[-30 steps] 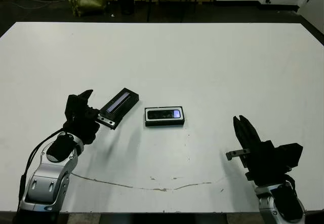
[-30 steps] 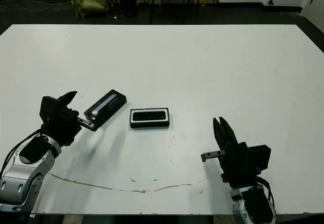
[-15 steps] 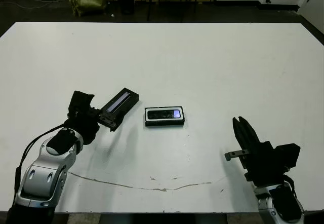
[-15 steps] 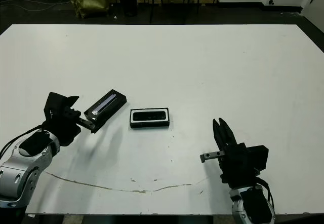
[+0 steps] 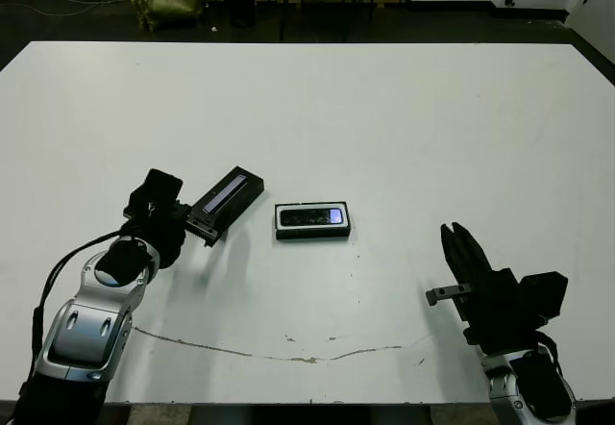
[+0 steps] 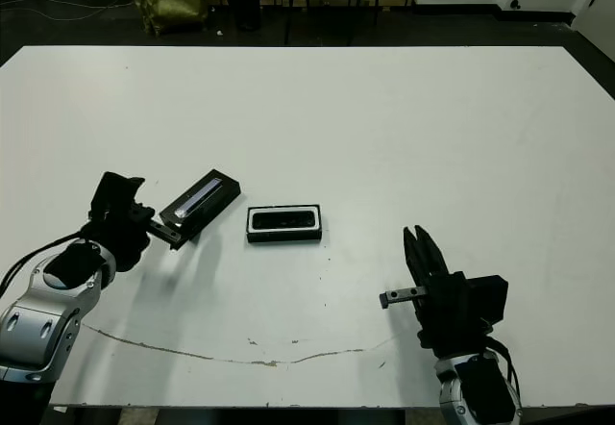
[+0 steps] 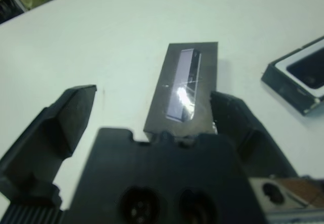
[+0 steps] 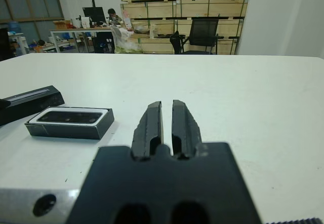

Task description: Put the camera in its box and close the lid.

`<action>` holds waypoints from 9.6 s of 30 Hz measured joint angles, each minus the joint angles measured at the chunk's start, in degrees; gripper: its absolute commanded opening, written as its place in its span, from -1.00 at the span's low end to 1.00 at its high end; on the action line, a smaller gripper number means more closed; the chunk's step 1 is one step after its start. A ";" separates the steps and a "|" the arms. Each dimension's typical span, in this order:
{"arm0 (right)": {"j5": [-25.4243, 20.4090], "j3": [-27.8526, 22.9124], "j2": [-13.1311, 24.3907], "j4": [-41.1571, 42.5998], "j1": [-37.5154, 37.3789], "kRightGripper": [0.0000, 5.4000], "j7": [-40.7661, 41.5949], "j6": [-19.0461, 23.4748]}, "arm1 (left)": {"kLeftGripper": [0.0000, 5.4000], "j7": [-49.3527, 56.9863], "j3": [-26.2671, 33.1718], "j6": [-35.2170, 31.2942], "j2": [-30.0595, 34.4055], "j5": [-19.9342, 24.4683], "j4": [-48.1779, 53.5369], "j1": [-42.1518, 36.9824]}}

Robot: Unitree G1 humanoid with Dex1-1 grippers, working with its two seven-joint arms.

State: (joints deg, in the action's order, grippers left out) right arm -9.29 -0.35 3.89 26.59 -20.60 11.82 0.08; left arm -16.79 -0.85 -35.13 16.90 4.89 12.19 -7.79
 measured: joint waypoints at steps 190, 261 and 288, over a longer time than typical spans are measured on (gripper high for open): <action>0.59 4.06 -0.76 1.95 -2.33 -1.00 -6.20 3.19 | -0.01 -52.31 -27.88 6.42 1.89 -7.00 -30.61 -42.48; 0.34 3.98 -0.91 2.19 -2.47 -1.00 -6.35 3.43 | -0.01 -53.47 -32.49 1.40 1.35 -11.51 -31.07 -45.73; -0.78 3.83 -0.30 2.22 -2.46 -1.00 -3.00 3.43 | -0.02 -54.39 -33.68 5.00 1.35 -13.14 -35.57 -45.97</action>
State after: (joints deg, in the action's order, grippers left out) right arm -10.07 3.47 3.59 28.81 -23.06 8.81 3.52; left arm -71.18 -34.52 -30.13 18.25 -8.24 -23.38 -53.75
